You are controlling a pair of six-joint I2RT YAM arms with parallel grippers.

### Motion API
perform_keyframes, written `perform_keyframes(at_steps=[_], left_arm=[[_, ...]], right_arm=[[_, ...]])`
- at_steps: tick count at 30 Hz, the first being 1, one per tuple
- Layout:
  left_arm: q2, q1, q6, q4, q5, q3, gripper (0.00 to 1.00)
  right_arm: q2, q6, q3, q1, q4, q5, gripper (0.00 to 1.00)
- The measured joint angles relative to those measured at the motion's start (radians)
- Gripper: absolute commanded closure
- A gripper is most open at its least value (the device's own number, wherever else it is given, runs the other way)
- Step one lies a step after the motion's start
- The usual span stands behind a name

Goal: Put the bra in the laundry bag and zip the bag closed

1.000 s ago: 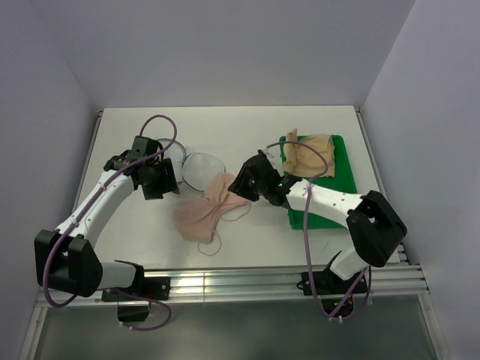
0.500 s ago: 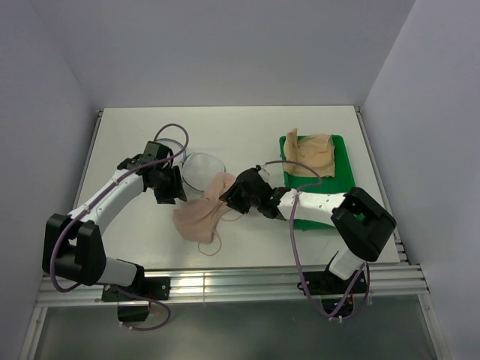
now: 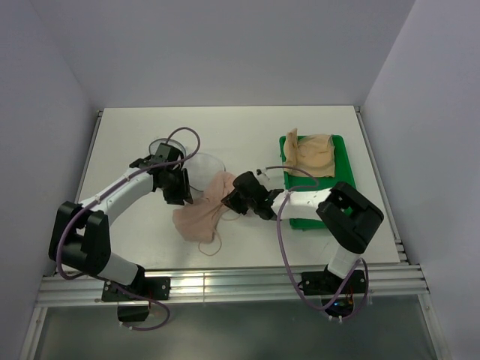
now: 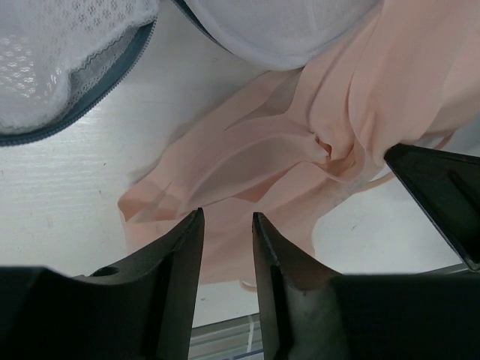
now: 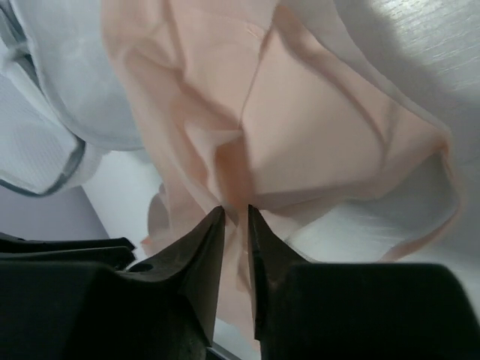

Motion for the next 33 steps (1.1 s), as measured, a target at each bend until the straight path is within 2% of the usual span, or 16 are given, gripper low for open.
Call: perform_keyframes(at_steps=[1,3,5,9,18,25,27,30,31,33], left_arm=[[0.003,0.000,0.000,0.007,0.000,-0.003,0.64],[0.011,0.000,-0.002,0.021,0.000,-0.014,0.72],[0.022,0.000,-0.002,0.027,-0.002,-0.024,0.79],[0.042,0.000,-0.002,0.039,-0.008,-0.043,1.00],[0.063,0.000,0.000,0.055,-0.024,-0.068,1.00],[0.009,0.002,-0.002,0.032,-0.040,-0.067,1.00],[-0.020,0.003,-0.001,0.013,-0.051,-0.059,1.00],[-0.056,0.010,0.000,-0.008,-0.063,-0.034,1.00],[-0.065,0.014,0.000,-0.011,-0.066,-0.028,1.00],[-0.073,0.023,0.001,-0.013,-0.072,-0.024,1.00]], right_arm=[[0.000,0.001,0.002,0.000,0.000,0.005,0.84],[0.000,-0.002,0.007,0.000,0.002,0.013,0.89],[-0.001,-0.002,0.011,0.000,0.001,0.022,0.90],[-0.042,-0.022,0.011,0.000,-0.031,0.047,0.92],[-0.208,-0.072,0.021,0.000,-0.089,0.088,0.91],[-0.225,-0.130,0.059,0.000,-0.137,0.092,0.91],[-0.227,-0.146,0.066,0.002,-0.157,0.097,0.88],[-0.228,-0.179,0.089,0.010,-0.194,0.101,0.70],[-0.227,-0.194,0.106,0.012,-0.214,0.099,0.60],[-0.227,-0.220,0.136,0.017,-0.234,0.097,0.49]])
